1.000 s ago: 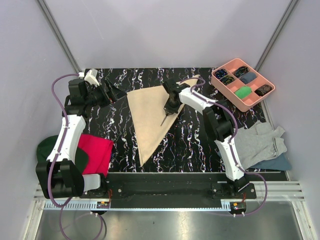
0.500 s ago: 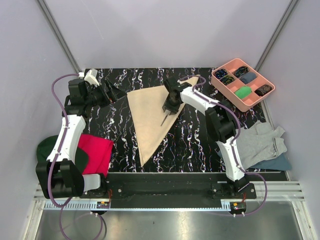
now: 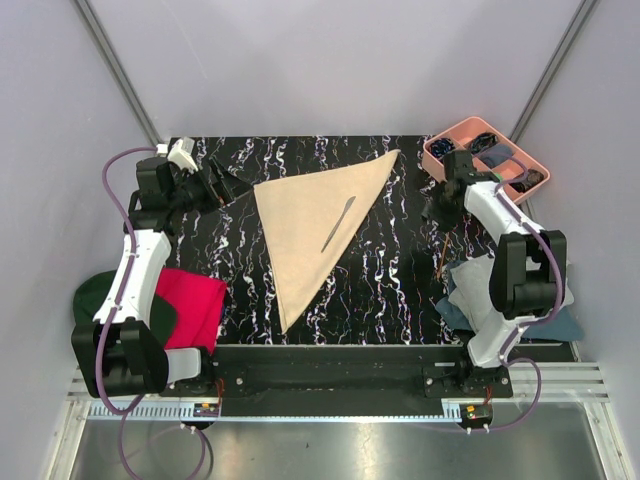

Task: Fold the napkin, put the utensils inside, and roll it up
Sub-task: Place the utensil onto the napkin, then grab a utensil with the right arm

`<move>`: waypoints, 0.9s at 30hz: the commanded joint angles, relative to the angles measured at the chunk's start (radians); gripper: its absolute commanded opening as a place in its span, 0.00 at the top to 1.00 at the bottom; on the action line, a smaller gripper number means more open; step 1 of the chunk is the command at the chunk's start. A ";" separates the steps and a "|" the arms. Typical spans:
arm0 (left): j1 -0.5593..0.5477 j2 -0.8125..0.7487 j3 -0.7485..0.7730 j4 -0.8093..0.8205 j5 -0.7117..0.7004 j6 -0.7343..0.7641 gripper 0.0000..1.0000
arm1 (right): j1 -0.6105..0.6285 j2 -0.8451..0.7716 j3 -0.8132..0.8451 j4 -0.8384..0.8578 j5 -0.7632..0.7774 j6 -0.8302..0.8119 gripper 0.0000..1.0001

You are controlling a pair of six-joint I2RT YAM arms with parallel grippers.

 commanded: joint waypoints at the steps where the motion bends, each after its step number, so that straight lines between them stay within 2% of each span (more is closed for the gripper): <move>1: 0.004 -0.013 -0.016 0.062 0.035 0.015 0.01 | -0.085 0.049 -0.050 -0.022 -0.029 -0.129 0.54; 12: -0.007 -0.007 -0.026 0.076 0.028 0.026 0.01 | -0.158 0.250 0.035 -0.042 0.057 -0.267 0.62; 21: -0.011 0.004 -0.029 0.082 0.034 0.024 0.01 | -0.166 0.269 0.075 -0.028 0.076 -0.355 0.65; 27: -0.014 0.004 -0.030 0.082 0.031 0.024 0.01 | -0.173 0.301 0.088 -0.022 0.086 -0.384 0.72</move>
